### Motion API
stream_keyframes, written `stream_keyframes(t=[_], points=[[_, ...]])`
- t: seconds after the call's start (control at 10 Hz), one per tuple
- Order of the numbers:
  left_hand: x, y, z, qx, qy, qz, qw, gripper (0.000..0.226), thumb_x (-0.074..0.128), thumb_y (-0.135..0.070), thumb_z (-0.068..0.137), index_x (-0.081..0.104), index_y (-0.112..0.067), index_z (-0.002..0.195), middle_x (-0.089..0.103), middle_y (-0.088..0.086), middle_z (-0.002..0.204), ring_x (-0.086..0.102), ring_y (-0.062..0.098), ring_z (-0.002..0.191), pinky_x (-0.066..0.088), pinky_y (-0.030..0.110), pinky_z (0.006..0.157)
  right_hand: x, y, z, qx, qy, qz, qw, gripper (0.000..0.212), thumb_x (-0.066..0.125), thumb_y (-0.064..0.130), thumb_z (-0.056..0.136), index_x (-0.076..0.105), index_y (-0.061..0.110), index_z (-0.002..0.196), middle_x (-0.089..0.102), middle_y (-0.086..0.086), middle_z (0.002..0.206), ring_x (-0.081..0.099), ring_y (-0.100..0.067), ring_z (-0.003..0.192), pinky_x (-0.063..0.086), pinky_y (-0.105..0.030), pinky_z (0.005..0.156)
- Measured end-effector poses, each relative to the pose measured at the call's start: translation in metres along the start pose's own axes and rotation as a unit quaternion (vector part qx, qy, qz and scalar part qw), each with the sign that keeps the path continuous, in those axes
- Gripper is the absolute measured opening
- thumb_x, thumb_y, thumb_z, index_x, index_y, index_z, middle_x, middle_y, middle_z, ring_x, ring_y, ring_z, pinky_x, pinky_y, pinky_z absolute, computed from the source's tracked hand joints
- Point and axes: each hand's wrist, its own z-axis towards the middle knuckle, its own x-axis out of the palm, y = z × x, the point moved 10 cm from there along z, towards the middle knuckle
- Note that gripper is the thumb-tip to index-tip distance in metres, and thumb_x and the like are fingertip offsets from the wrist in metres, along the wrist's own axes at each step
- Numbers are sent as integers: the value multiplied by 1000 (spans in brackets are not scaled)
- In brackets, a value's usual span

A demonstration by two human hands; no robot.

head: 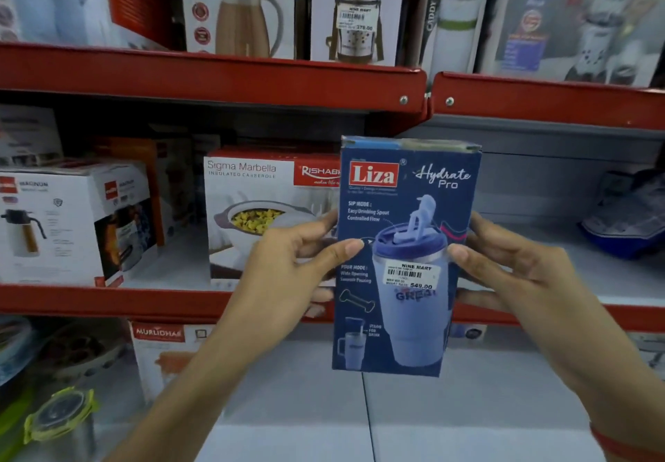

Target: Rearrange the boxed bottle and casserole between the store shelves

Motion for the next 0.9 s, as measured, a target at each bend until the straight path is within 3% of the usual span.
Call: stream_keyframes(t=[0.2,0.3,0.4,0.5,0.6,0.7,0.8,0.9], points=[[57,19,73,13,-23,38,999,36,62,-24,90,58,-19,125,76,5,109,72,16,96,63,42,72,-52,-37,51,27,-53,-33,998,44,57,10,94,56,25,136,77,10,109,73,-4,94,60,-17,70],[79,29,102,40,-63,97,992,33,59,-26,93,59,-9,121,74,14,107,70,26,94,60,48,74,-72,-58,76,34,-85,-44,995,46,54,4,96,51,17,140,69,-6,120,67,-16,102,59,-16,71],[93,36,123,63,-92,171,979,27,55,-25,96,62,-11,118,75,12,101,69,23,81,57,32,60,-83,-80,95,41,-103,-46,993,46,53,4,97,50,17,140,66,-7,121,64,-18,102,59,-23,73],[103,54,139,40,-74,204,975,23,52,-24,98,65,-9,109,75,14,97,66,23,77,48,26,55,-89,-108,105,59,-113,-42,991,42,52,3,97,52,14,138,65,-10,123,64,-20,98,58,-29,73],[106,66,147,24,-63,198,978,24,52,-25,97,65,-7,105,75,14,95,63,21,72,47,25,55,-92,-127,110,67,-122,-31,990,41,53,3,96,54,16,135,65,-12,124,63,-27,103,59,-16,59],[103,70,148,36,-65,180,981,25,55,-25,96,65,-7,110,75,15,97,68,25,78,58,34,63,-96,-133,112,67,-125,-37,989,42,55,4,95,54,20,134,65,-10,123,63,-29,104,57,-14,55],[103,71,147,33,-40,170,984,33,57,-28,94,60,-9,120,73,15,105,69,29,95,60,44,76,-94,-124,109,81,-138,-114,981,46,59,11,95,50,18,139,64,-8,125,61,-32,117,61,-31,71],[90,57,142,78,-76,237,965,55,55,-38,93,43,-14,141,73,14,105,69,24,92,58,35,77,-88,-81,97,-10,-217,-362,906,60,62,29,93,40,15,147,57,-13,141,59,-34,121,50,-43,96]])
